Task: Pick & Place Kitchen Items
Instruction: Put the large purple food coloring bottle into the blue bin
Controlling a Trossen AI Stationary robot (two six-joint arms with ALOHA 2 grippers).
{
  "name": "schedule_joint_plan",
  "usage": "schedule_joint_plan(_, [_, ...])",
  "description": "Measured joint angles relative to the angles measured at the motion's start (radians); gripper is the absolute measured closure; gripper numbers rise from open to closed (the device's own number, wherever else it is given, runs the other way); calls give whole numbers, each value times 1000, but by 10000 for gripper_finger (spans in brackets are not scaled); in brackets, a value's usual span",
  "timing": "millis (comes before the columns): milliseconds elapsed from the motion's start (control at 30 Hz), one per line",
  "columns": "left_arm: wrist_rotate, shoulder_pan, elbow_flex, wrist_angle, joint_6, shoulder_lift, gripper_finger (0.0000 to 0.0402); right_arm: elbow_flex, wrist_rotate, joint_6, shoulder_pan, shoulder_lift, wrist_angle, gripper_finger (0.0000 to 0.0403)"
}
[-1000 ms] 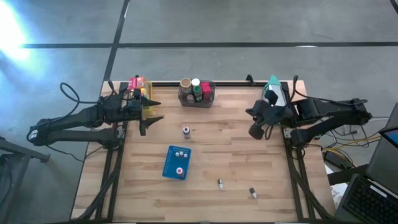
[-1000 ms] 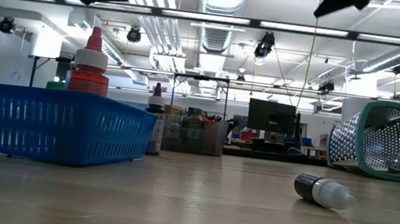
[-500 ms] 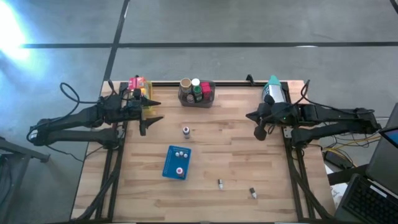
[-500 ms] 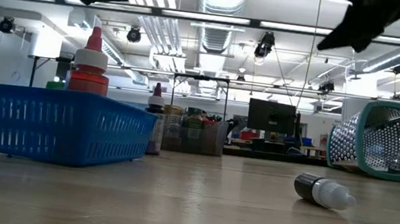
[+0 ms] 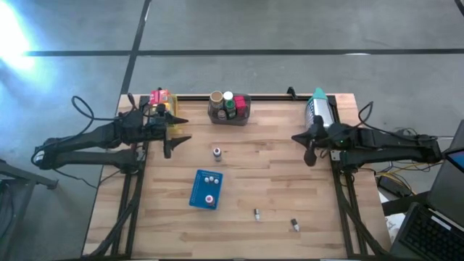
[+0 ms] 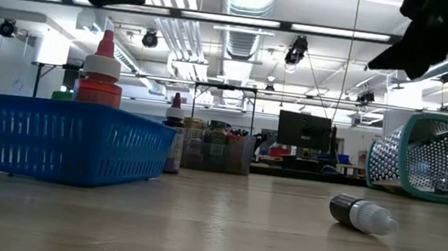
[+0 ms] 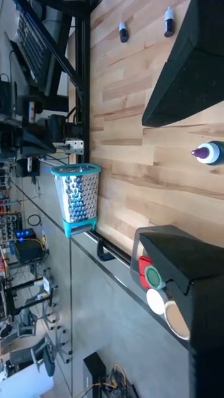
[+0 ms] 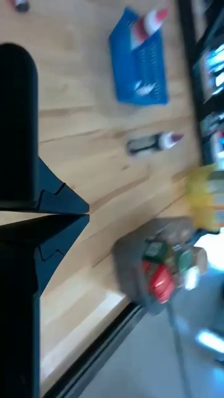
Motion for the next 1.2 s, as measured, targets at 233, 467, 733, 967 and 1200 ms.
schedule_joint_plan(233, [8,0,0,-12,-9,21,106,-105,-13,-38,-4,-89,122,394])
schedule_joint_plan(467, [9,0,0,-15,-11,45,106,-175,-12,-73,-20,-105,178,394])
schedule_joint_plan(733, [9,0,0,-15,-12,52,106,-249,-10,-82,-37,-107,189,394])
schedule_joint_plan(967, [8,0,0,-15,-55,52,106,-296,-10,-80,-37,-125,188,394])
schedule_joint_plan(1200, [8,0,0,-15,-54,53,106,-316,-9,-79,-36,-125,189,394])
